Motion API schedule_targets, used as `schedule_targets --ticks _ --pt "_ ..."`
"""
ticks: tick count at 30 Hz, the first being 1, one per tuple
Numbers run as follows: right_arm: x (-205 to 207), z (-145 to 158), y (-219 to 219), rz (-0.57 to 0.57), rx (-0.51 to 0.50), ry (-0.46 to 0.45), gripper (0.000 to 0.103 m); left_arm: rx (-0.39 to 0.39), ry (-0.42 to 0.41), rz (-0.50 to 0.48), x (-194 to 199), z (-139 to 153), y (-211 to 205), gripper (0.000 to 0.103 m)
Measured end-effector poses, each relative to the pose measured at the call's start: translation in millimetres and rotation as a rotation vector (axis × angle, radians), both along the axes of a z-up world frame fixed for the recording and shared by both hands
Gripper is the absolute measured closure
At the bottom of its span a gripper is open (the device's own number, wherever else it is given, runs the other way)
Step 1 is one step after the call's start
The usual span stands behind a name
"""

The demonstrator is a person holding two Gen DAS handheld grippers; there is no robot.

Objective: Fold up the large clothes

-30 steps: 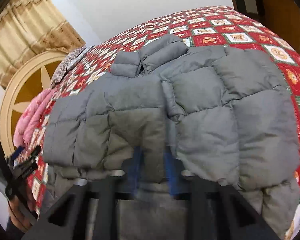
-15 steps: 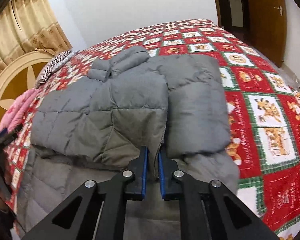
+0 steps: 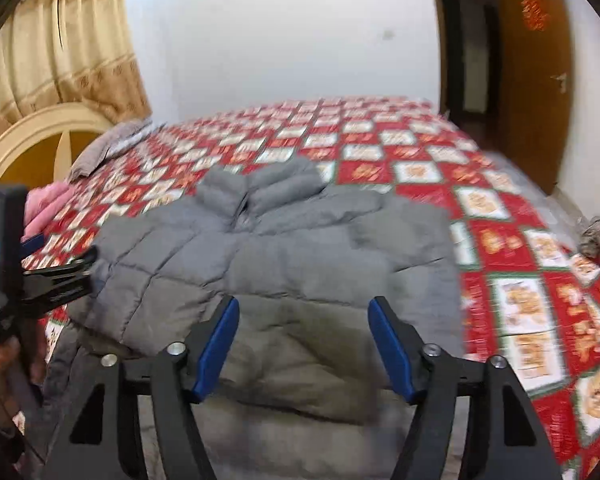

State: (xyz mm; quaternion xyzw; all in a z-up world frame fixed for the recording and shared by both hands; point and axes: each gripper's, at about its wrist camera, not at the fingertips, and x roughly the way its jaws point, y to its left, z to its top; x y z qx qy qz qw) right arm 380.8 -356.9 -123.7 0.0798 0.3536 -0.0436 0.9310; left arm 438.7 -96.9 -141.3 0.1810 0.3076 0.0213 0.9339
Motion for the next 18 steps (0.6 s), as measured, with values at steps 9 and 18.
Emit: schedule_targets --ticks 9,18 --pt "22.1 -54.6 -5.8 -0.05 -0.014 0.099 0.037 -0.067 0.096 0.022 15.3 -47.0 17.9 0.0" --pt "23.2 -70.4 2.5 -0.056 -0.061 0.121 0.037 -0.108 0.139 0.019 20.6 -57.8 16.2 0.0"
